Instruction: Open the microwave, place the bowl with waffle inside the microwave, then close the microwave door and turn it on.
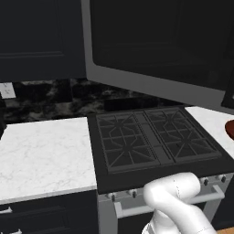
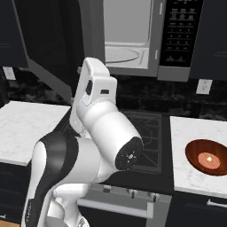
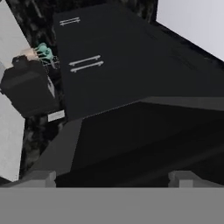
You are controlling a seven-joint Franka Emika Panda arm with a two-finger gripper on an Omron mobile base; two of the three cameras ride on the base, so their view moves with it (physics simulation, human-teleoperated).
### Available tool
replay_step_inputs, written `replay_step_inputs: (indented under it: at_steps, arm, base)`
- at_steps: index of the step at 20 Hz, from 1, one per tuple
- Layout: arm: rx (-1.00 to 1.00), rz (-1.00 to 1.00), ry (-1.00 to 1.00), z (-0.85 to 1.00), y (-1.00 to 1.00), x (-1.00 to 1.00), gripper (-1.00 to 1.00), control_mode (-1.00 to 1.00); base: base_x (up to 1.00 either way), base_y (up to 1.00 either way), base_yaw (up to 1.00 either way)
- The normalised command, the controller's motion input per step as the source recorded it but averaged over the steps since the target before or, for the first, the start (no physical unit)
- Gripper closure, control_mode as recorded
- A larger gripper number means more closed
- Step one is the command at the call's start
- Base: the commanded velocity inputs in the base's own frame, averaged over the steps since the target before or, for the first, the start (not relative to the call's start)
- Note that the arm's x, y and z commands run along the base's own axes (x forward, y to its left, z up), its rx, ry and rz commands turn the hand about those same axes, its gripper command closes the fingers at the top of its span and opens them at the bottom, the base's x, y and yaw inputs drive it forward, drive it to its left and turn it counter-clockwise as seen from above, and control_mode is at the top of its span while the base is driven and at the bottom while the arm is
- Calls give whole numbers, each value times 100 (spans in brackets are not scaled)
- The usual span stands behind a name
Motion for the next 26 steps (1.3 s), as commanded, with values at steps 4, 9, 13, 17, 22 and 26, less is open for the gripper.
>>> replay_step_inputs:
  at_steps: [4,9,13,17,22,26]
  arm:
    - [-25,-11,-3,2,-100,-100,-100,-100]
    - [-24,-8,-8,11,-100,-100,-100,-100]
    - [-24,-7,-12,14,-100,-100,-100,-100]
    - [-18,-1,-14,9,-100,-100,-100,-100]
    - [-24,0,-7,1,-100,-100,-100,-100]
    - [-34,0,-3,0,-100,-80,-100,-100]
  base:
    - [0,0,0]
    - [0,0,0]
    - [0,0,0]
    - [0,0,0]
    - [0,0,0]
    - [0,0,0]
